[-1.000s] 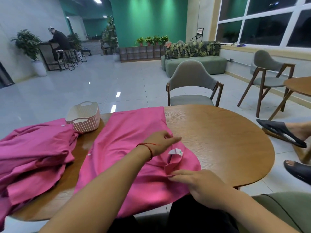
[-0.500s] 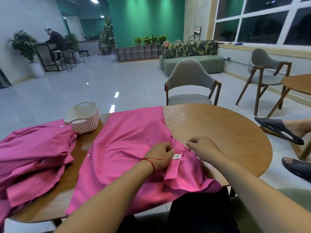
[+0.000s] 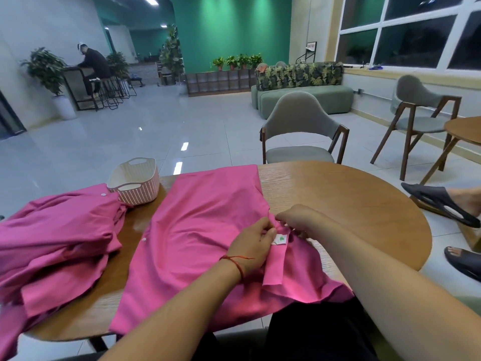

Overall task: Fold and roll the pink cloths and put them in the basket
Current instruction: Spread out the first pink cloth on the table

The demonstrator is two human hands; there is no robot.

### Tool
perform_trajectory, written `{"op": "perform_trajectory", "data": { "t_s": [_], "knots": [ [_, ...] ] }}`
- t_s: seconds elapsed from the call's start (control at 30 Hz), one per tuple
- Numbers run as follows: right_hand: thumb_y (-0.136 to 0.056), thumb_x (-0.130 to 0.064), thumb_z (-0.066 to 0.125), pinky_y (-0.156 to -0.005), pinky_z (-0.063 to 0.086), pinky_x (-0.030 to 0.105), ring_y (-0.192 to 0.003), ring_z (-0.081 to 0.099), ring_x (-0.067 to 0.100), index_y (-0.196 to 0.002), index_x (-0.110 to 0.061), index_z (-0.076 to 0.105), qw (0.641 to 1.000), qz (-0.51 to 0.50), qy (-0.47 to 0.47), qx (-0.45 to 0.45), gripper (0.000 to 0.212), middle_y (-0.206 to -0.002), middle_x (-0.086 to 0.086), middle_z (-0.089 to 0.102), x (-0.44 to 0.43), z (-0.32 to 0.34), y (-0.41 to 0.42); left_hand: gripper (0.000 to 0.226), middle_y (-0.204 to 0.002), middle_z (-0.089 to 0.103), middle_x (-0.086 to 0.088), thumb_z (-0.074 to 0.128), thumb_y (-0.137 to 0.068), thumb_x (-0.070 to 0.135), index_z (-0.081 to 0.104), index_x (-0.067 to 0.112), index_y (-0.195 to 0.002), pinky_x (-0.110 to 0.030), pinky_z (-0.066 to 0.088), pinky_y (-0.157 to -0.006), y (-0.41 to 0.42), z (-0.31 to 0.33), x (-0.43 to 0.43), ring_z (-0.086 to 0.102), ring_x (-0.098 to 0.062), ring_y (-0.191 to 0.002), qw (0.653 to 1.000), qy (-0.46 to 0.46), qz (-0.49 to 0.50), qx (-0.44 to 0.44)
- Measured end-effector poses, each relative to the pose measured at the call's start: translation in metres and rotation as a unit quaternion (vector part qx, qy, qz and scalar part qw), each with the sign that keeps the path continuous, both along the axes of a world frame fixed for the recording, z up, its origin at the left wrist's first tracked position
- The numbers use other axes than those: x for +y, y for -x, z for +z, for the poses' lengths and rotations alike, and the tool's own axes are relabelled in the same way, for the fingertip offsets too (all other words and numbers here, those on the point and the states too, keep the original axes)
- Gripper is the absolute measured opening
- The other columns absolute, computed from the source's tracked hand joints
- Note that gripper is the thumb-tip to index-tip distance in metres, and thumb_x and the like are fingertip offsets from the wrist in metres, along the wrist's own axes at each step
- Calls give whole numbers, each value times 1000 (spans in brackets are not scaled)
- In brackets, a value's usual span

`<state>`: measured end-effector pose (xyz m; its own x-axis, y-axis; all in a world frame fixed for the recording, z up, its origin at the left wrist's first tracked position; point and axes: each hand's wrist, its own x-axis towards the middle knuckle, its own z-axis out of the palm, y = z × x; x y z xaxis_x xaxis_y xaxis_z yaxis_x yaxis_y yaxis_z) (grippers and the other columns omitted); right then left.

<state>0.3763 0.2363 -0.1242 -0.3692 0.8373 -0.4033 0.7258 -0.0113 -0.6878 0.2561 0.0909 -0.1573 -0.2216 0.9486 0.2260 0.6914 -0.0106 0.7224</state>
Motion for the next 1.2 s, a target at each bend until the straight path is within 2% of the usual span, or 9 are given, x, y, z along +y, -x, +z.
{"op": "perform_trajectory", "data": {
  "t_s": [0.17, 0.3, 0.43, 0.57, 0.7, 0.8, 0.93, 1.03, 1.2],
  "knots": [
    [-102, -42, 63, -75, 42, 32, -84, 55, 20, -96, -23, 69, 985, -13, 157, 65, 21, -80, -1, 63, 5, -1, -5, 9, -85, 66, 11, 52, -105, 36, 55, 29, -100, -38, 51, -77, -6, 1, -8, 64, -16, -84, 999, -43, 0, -8],
    [-97, -50, 66, -72, 44, 29, -87, 57, 20, -97, -28, 66, 980, 19, 190, 54, 22, -93, 1, 64, 6, -5, -9, 7, -91, 69, 7, 52, -106, 37, 55, 31, -104, -38, 51, -76, -8, 2, -10, 66, -18, -87, 998, -69, 7, 12],
    [-102, -29, 64, -104, 55, 43, -103, 67, 29, -101, -13, 77, 948, 13, 292, 125, 20, -106, 13, 75, 10, -5, -11, 14, -93, 73, 2, 48, -106, 44, 54, 32, -110, -42, 52, -75, -10, 0, -11, 69, -26, -90, 997, -66, 4, 47],
    [-102, -13, 62, -85, 63, 43, -78, 70, 29, -95, -3, 74, 919, -34, 341, 196, 17, -90, 15, 70, 8, -6, -9, 20, -98, 73, -2, 45, -105, 50, 53, 32, -110, -43, 51, -73, -14, 0, -14, 68, -29, -94, 994, -60, -7, 92],
    [-101, -3, 64, -84, 58, 37, -82, 62, 23, -100, -7, 73, 913, -78, 267, 297, 10, -94, 11, 67, 6, -8, -6, 33, -91, 69, -2, 43, -102, 54, 56, 23, -98, -44, 49, -74, 10, 6, -12, 64, -27, -91, 992, -62, 7, 105],
    [-102, 4, 60, -79, 58, 29, -85, 67, 18, -112, -7, 73, 919, -71, 208, 326, 19, -100, 9, 74, 14, -12, -14, 48, -116, 69, -4, 37, -95, 56, 65, 23, -116, -46, 50, -97, 77, -7, -10, 60, -27, -112, 975, -52, 123, 178],
    [-100, 8, 59, -69, 57, 30, -74, 70, 17, -115, -4, 75, 935, -76, 128, 322, 26, -92, 10, 78, 25, -12, -31, 72, -172, 23, 7, 28, -98, 71, 28, 37, -162, -57, 16, -124, 146, -33, -27, 16, -26, -159, 933, 177, 190, 248],
    [-98, 13, 56, -56, 57, 25, -68, 67, 17, -111, -8, 77, 941, -95, 70, 317, 32, -93, 11, 76, 30, -2, -46, 74, -175, 3, 10, 24, -99, 76, 12, 44, -165, -57, 4, -127, 162, -38, -43, 1, -25, -161, 925, 239, 188, 227],
    [-94, 19, 46, -53, 58, 24, -69, 61, 18, -116, -6, 78, 939, -131, -43, 315, 46, -98, 15, 72, 45, 18, -89, 73, -175, -2, 12, 20, -97, 79, 9, 49, -163, -56, 1, -127, 172, -35, -63, -3, -21, -162, 919, 254, 197, 229]
  ]
}}
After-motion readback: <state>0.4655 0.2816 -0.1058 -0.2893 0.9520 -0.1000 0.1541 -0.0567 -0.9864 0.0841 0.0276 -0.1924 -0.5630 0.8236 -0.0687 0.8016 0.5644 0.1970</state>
